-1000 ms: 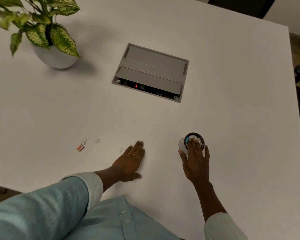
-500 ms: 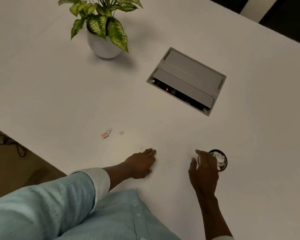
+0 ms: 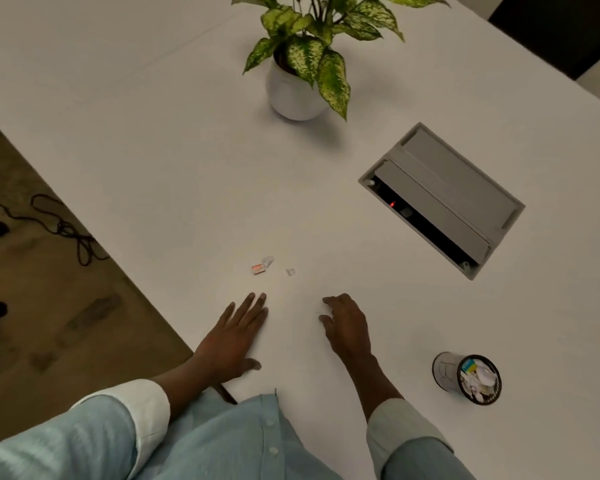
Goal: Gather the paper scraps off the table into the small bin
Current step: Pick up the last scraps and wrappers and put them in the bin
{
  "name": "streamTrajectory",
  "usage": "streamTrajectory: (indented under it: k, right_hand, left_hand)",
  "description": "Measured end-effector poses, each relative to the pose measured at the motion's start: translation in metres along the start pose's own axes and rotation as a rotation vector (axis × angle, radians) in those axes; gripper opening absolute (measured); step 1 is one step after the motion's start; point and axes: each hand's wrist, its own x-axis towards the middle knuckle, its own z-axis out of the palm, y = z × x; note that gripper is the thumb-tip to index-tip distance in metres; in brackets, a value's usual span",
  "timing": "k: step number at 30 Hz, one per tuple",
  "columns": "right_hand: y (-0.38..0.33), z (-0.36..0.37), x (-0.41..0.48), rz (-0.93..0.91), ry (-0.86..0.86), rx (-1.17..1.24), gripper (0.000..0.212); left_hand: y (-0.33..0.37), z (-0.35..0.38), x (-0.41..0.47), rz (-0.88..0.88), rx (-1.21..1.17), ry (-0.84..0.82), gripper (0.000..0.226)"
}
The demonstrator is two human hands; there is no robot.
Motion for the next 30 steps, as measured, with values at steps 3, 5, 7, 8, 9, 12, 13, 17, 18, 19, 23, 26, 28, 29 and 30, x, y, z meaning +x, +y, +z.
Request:
streamTrajectory:
  k: [3, 5, 7, 8, 9, 12, 13, 17, 18, 19, 23, 26, 28, 29, 30]
  right_hand:
    - [-0.01, 0.01, 0.009, -0.022, -0.02, -0.068, 0.031]
    - [-0.013, 0.013, 0.012, -0.013, 0.0, -0.084, 0.024]
    - [-0.016, 0.015, 0.015, -0.006, 0.0, -0.105, 0.02]
    - [-0.017, 0.016, 0.017, 0.006, -0.005, -0.098, 0.02]
    - [-0.019, 0.016, 0.019, 0.022, -0.012, -0.085, 0.021]
    - [-0.025, 0.015, 0.027, 0.062, -0.039, -0.087, 0.02]
    - [-0.028, 0.014, 0.03, 0.07, -0.047, -0.099, 0.019]
    - [-0.03, 0.012, 0.036, 0.12, 0.027, -0.034, 0.021]
    - [-0.028, 0.012, 0.035, 0.138, 0.06, -0.016, 0.02]
    - [-0.026, 0.012, 0.033, 0.155, 0.088, -0.008, 0.022]
    - [-0.018, 0.013, 0.032, 0.196, 0.112, -0.006, 0.02]
    - [-0.02, 0.015, 0.036, 0.204, 0.097, -0.031, 0.015]
    - [-0.022, 0.014, 0.037, 0.239, 0.097, -0.013, 0.016]
    - [-0.022, 0.014, 0.038, 0.255, 0.102, 0.008, 0.016]
    - [-0.022, 0.014, 0.037, 0.267, 0.111, 0.038, 0.016]
  left_hand:
    - [-0.005, 0.0, -0.002, -0.066, -0.04, -0.005, 0.126]
    - [-0.005, 0.0, -0.002, -0.067, -0.074, -0.013, 0.125]
    - [-0.005, 0.0, -0.002, -0.069, -0.106, -0.009, 0.121]
    - [-0.005, 0.0, -0.002, -0.069, -0.121, -0.001, 0.119]
    - [-0.006, 0.001, -0.002, -0.067, -0.133, 0.008, 0.117]
    - [-0.009, 0.004, -0.002, -0.059, -0.145, 0.027, 0.117]
    - [-0.01, 0.005, -0.002, -0.058, -0.146, 0.033, 0.117]
    - [-0.011, 0.009, -0.002, -0.058, -0.15, 0.057, 0.119]
    - [-0.012, 0.01, -0.002, -0.059, -0.156, 0.062, 0.119]
    - [-0.012, 0.011, -0.001, -0.06, -0.16, 0.065, 0.119]
    - [-0.011, 0.013, -0.002, -0.067, -0.168, 0.074, 0.119]
    - [-0.011, 0.012, -0.002, -0.065, -0.18, 0.078, 0.119]
    - [-0.011, 0.012, -0.002, -0.064, -0.177, 0.076, 0.118]
    - [-0.011, 0.012, -0.002, -0.066, -0.178, 0.076, 0.118]
    - [-0.011, 0.011, -0.002, -0.068, -0.181, 0.074, 0.118]
